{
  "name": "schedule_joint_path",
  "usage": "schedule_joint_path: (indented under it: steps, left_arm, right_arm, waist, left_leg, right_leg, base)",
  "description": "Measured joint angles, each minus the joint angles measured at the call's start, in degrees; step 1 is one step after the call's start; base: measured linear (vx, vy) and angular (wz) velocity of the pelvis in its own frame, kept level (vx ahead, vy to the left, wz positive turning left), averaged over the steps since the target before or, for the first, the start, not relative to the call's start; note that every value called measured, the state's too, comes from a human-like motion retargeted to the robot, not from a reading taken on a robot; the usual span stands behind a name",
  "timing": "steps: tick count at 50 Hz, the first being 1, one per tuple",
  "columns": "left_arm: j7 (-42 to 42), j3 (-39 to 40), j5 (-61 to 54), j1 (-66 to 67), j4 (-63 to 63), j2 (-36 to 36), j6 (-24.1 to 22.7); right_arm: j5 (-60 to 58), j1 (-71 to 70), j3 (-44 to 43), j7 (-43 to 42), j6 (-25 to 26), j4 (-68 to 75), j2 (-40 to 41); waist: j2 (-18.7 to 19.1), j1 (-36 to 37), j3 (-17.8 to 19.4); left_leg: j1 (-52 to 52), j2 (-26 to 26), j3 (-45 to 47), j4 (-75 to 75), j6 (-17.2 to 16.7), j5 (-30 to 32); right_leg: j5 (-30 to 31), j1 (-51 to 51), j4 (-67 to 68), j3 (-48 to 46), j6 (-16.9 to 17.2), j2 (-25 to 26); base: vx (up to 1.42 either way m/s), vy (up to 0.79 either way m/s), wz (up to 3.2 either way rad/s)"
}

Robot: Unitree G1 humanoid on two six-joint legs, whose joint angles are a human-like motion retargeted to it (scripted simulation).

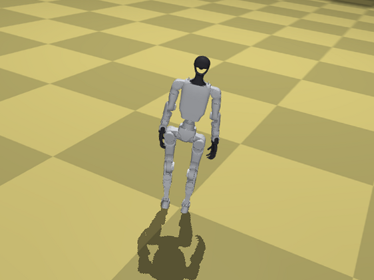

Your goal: In place motions

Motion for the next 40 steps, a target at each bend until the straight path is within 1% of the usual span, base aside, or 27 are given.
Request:
schedule_joint_path:
  steps: [2, 3, 5, 7, 8, 10, 12, 13, 15, 17, 18, 20, 22, 23, 24, 27, 31, 33, 35, 37, 38, 40]
  left_arm:
    - [-0.22, -0.51, 0.71, -0.23, -1.00, 0.11, -0.30]
    - [-0.15, -0.84, 0.94, -0.28, -1.40, 0.16, -0.39]
    - [-0.06, -1.27, 1.13, -0.13, -2.00, 0.34, -0.70]
    - [-0.40, -1.39, 1.33, -0.16, -2.43, 0.46, -0.97]
    - [-0.64, -1.38, 1.44, -0.19, -2.58, 0.51, -1.07]
    - [-1.19, -1.22, 1.31, -0.30, -2.72, 0.54, -1.12]
    - [-1.40, -1.20, 0.47, -0.57, -2.50, 0.75, -0.95]
    - [-1.57, -1.11, -0.06, -0.87, -2.35, 0.92, -0.85]
    - [-2.28, -0.41, -0.63, -1.75, -2.26, 1.39, -0.64]
    - [-3.39, -0.29, -0.59, -2.75, -2.75, 2.54, -0.47]
    - [-4.03, -0.74, -0.43, -3.18, -3.10, 3.40, -0.47]
    - [-4.80, -2.17, 0.40, -3.82, -3.70, 5.18, -0.35]
    - [-4.15, -2.86, 1.87, -3.91, -3.64, 6.24, 0.06]
    - [-3.46, -2.76, 2.50, -3.63, -3.43, 6.37, 0.33]
    - [-2.76, -2.43, 2.62, -3.24, -3.08, 6.21, 0.51]
    - [-1.62, -0.72, 0.57, -1.95, -1.51, 5.14, 0.46]
    - [-3.22, 2.68, -2.03, -1.53, 0.74, 4.35, 0.72]
    - [-3.75, 3.91, -1.73, -1.45, 1.40, 4.17, 1.23]
    - [-3.35, 4.52, -0.96, -1.23, 1.57, 4.04, 1.74]
    - [-2.28, 4.87, 0.05, -0.86, 1.08, 4.00, 1.96]
    - [-1.75, 4.99, 0.63, -0.61, 0.60, 3.96, 1.95]
    - [-1.03, 5.17, 1.61, -0.02, -0.60, 3.87, 1.78]
  right_arm:
    - [-1.27, 0.46, 0.17, 0.05, -0.55, -0.56, -0.79]
    - [-2.14, 0.82, 0.31, 0.07, -0.81, -0.92, -1.19]
    - [-3.60, 1.54, 1.20, -0.24, -1.11, -1.48, -1.87]
    - [-4.72, 1.64, 1.57, -0.72, -1.09, -1.68, -2.36]
    - [-5.12, 1.49, 1.45, -0.89, -0.97, -1.67, -2.51]
    - [-5.36, 0.76, 0.94, -0.75, -0.62, -1.63, -2.58]
    - [-4.09, 0.05, 0.67, -0.04, -0.60, -2.44, -2.20]
    - [-3.05, -0.46, 0.73, 0.39, -0.75, -3.03, -1.89]
    - [-0.24, -1.89, 1.29, 1.11, -1.12, -4.36, -1.00]
    - [3.24, -3.43, 1.87, 1.30, -1.61, -5.27, 0.36]
    - [4.93, -4.11, 1.97, 1.38, -2.01, -5.39, 1.01]
    - [7.62, -4.95, 2.27, 2.08, -2.56, -5.25, 1.72]
    - [7.53, -4.86, 2.41, 3.17, -2.46, -5.04, 1.74]
    - [6.53, -4.52, 2.46, 3.44, -2.35, -4.95, 1.53]
    - [5.16, -4.18, 2.66, 3.36, -2.26, -4.84, 1.15]
    - [0.61, -3.59, 3.61, 1.68, -1.90, -4.45, -0.43]
    - [-1.73, -4.85, 3.20, -1.27, -1.00, -3.18, -1.80]
    - [-0.22, -5.67, 1.77, -1.96, -0.46, -1.80, -2.18]
    - [2.51, -6.14, -0.20, -2.22, 0.14, -0.18, -2.42]
    - [6.17, -6.16, -2.10, -2.57, 0.67, 1.60, -2.60]
    - [8.17, -6.04, -3.01, -2.92, 0.88, 2.60, -2.70]
    - [11.74, -5.71, -4.61, -3.86, 1.13, 4.69, -2.92]
  waist:
    - [-0.51, 1.55, 0.59]
    - [-0.40, 2.48, 0.83]
    - [0.07, 5.08, 1.32]
    - [0.36, 7.23, 1.94]
    - [0.50, 7.80, 2.10]
    - [0.64, 8.21, 1.83]
    - [0.71, 4.35, 1.61]
    - [0.81, 1.76, 1.96]
    - [0.32, -1.82, 3.47]
    - [0.06, -5.21, 5.24]
    - [0.10, -6.63, 6.03]
    - [-0.29, -7.48, 7.14]
    - [-0.30, -7.29, 7.11]
    - [-0.05, -7.10, 6.73]
    - [0.20, -6.80, 6.15]
    - [0.97, -6.42, 4.26]
    - [2.22, -8.57, 4.40]
    - [3.31, -9.68, 4.53]
    - [4.83, -10.14, 4.32]
    - [5.81, -9.43, 3.76]
    - [6.05, -8.86, 3.41]
    - [5.96, -7.56, 2.75]
  left_leg:
    - [-1.80, -1.63, -3.52, 3.30, 0.81, 0.75]
    - [-1.96, -2.95, -7.80, 3.60, 0.02, 0.98]
    - [-0.65, -6.15, -19.09, 1.68, -3.24, 2.34]
    - [1.42, -7.75, -26.74, -1.16, -4.41, 3.10]
    - [2.01, -7.24, -26.88, -2.33, -4.82, 2.72]
    - [1.58, -5.53, -20.58, -4.47, -3.37, 1.07]
    - [2.42, -5.06, -18.22, -7.86, -1.28, 0.08]
    - [2.83, -4.48, -17.47, -9.31, -1.31, 0.28]
    - [2.49, -3.09, -13.52, -10.79, -2.01, 0.79]
    - [2.68, -1.76, -9.43, -12.00, -1.90, 0.88]
    - [2.87, -0.78, -7.53, -12.59, -1.99, 0.88]
    - [3.30, 0.56, -2.34, -13.75, -1.93, 0.90]
    - [4.02, 1.79, 3.13, -15.22, -1.81, 0.80]
    - [4.31, 2.64, 5.87, -15.80, -1.92, 0.63]
    - [4.41, 3.39, 8.91, -16.19, -1.99, 0.32]
    - [4.45, 5.21, 18.56, -16.73, -2.15, -1.10]
    - [5.30, 7.40, 29.44, -16.71, -2.79, -3.03]
    - [5.44, 8.60, 33.43, -16.34, -3.06, -4.03]
    - [5.46, 10.12, 37.56, -15.76, -3.49, -5.05]
    - [5.62, 11.23, 41.47, -15.04, -4.20, -6.06]
    - [5.80, 11.50, 43.24, -14.67, -4.58, -6.55]
    - [6.48, 11.54, 46.53, -13.88, -5.45, -7.47]
  right_leg:
    - [0.85, -1.03, 0.10, 2.91, 0.62, -0.53]
    - [1.32, -1.54, 0.10, 4.45, 0.90, -0.31]
    - [2.50, -2.62, 0.06, 8.42, 1.34, 1.04]
    - [3.70, -3.78, 0.06, 12.25, 1.82, 2.57]
    - [4.22, -4.44, 0.08, 13.82, 2.19, 3.27]
    - [5.36, -6.26, -0.14, 16.81, 2.94, 4.78]
    - [6.44, -7.75, -0.62, 16.88, 3.61, 5.63]
    - [7.13, -8.35, -0.81, 16.76, 3.74, 6.14]
    - [8.13, -9.54, -0.89, 18.51, 3.20, 7.62]
    - [8.67, -11.02, -0.29, 19.02, 0.58, 9.19]
    - [8.29, -11.84, 0.13, 17.31, -1.72, 9.49]
    - [6.59, -12.92, 0.18, 6.14, -3.66, 7.58]
    - [4.86, -12.85, 0.05, -6.07, -3.19, 5.26]
    - [4.49, -12.86, 0.16, -11.56, -3.41, 4.25]
    - [4.16, -12.92, 0.33, -15.09, -4.04, 3.81]
    - [3.67, -13.20, 1.49, -20.17, -6.69, 3.87]
    - [2.30, -12.13, 4.17, -25.23, -9.99, 2.42]
    - [0.08, -10.58, 5.19, -30.74, -11.83, 1.34]
    - [-2.54, -8.23, 6.00, -39.95, -13.29, 0.11]
    - [-4.74, -6.25, 6.68, -45.92, -14.51, -0.21]
    - [-5.38, -5.56, 6.94, -46.84, -15.06, -0.02]
    - [-5.59, -4.74, 6.91, -44.67, -15.92, 0.77]
  base:
    - [-0.06, 0.04, -1.41]
    - [-0.01, 0.07, -1.89]
    - [0.00, 0.07, -2.37]
    - [-0.02, 0.11, -2.54]
    - [-0.04, 0.14, -2.40]
    - [-0.04, 0.10, -2.12]
    - [-0.10, 0.06, -1.22]
    - [-0.19, 0.08, -1.16]
    - [-0.30, 0.08, -1.68]
    - [-0.40, 0.06, -1.93]
    - [-0.39, 0.04, -2.04]
    - [-0.32, 0.01, -2.35]
    - [-0.21, -0.02, -2.56]
    - [-0.15, -0.04, -2.68]
    - [-0.11, -0.05, -2.81]
    - [-0.09, -0.01, -2.95]
    - [-0.27, -0.04, -2.80]
    - [-0.24, -0.04, -2.64]
    - [-0.14, -0.01, -2.65]
    - [-0.06, -0.01, -2.72]
    - [-0.01, -0.06, -2.57]
    - [0.02, -0.12, -2.25]
